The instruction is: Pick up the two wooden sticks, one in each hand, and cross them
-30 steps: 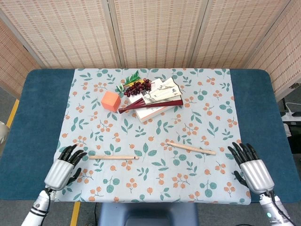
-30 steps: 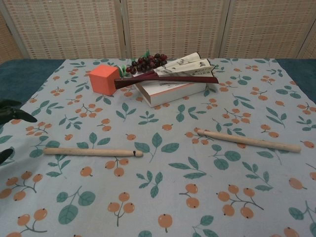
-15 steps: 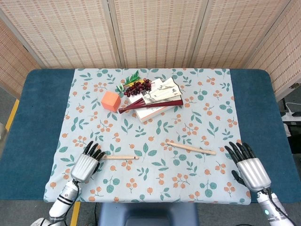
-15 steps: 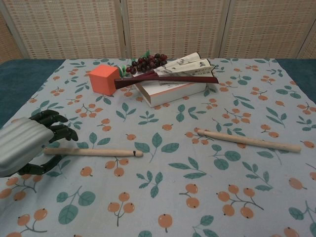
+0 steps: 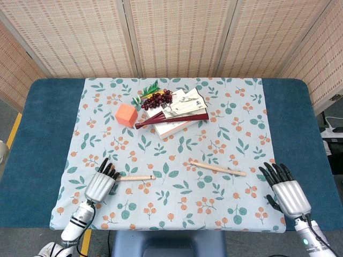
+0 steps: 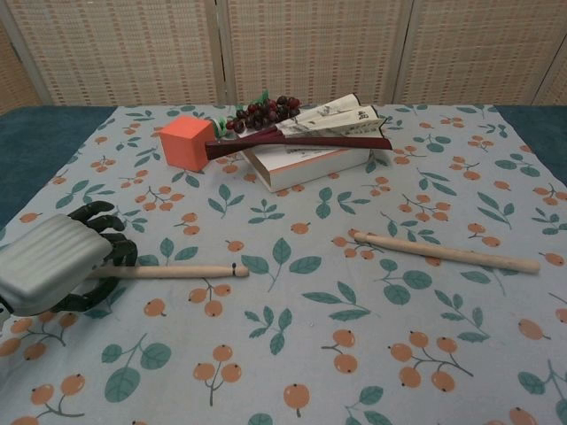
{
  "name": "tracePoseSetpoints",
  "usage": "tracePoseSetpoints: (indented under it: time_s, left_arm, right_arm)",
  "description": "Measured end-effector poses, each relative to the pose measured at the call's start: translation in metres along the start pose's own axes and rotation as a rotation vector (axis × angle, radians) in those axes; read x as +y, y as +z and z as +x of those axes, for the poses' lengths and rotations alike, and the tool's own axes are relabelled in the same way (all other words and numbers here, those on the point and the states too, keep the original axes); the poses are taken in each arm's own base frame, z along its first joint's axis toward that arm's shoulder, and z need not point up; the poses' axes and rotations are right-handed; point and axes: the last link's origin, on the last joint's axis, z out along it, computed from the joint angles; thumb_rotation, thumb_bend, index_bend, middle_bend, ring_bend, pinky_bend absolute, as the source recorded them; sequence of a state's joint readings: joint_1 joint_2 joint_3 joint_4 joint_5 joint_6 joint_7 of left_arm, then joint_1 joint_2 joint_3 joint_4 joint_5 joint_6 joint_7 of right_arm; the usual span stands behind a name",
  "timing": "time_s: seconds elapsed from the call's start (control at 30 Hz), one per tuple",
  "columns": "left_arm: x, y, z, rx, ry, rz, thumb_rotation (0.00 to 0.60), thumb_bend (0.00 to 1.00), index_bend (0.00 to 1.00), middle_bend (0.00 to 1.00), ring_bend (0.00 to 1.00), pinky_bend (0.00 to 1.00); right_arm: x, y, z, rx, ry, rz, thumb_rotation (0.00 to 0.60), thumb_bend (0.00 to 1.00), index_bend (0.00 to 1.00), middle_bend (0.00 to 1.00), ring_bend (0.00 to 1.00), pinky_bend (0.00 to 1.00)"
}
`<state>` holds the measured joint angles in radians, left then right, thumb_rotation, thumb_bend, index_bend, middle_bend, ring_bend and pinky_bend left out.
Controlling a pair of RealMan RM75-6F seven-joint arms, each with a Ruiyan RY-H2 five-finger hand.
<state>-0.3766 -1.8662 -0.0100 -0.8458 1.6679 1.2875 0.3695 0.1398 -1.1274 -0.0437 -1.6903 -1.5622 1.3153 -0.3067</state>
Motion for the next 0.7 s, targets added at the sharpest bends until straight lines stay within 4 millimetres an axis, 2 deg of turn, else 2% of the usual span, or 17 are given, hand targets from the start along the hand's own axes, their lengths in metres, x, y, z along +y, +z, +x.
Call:
tracePoseSetpoints:
  time_s: [0.07, 0.27, 0.47, 0.57, 0.7]
  left_arm:
    - [0.000, 0.001, 0.000, 0.001, 0.005, -0.004, 0.600, 0.45, 0.42, 0.46, 0.23, 0.11]
    - [0.000, 0.002, 0.001, 0.016, 0.010, -0.010, 0.600, 0.46, 0.62, 0.62, 0.30, 0.11]
    - [0.000, 0.002, 0.001, 0.048, 0.010, 0.007, 0.600, 0.49, 0.74, 0.76, 0.39, 0.11]
    - [-0.001, 0.003, 0.002, 0.077, -0.001, 0.022, 0.600, 0.50, 0.80, 0.83, 0.43, 0.11]
    - [-0.003, 0.003, 0.007, 0.133, -0.048, 0.030, 0.600, 0.50, 0.83, 0.86, 0.45, 0.11]
  right_arm:
    - [0.000, 0.000, 0.000, 0.002, 0.001, 0.000, 0.600, 0.31, 0.00, 0.00, 0.00, 0.00]
    - [-0.003, 0.001, -0.001, -0.006, -0.003, 0.006, 0.600, 0.31, 0.00, 0.00, 0.00, 0.00]
    - [-0.006, 0.003, -0.002, -0.012, -0.003, 0.012, 0.600, 0.31, 0.00, 0.00, 0.00, 0.00]
    - [-0.006, 0.009, 0.000, 0.006, 0.008, 0.011, 0.600, 0.31, 0.00, 0.00, 0.00, 0.00]
    - [-0.009, 0.025, 0.001, 0.037, 0.008, 0.022, 0.600, 0.31, 0.02, 0.03, 0.00, 0.00]
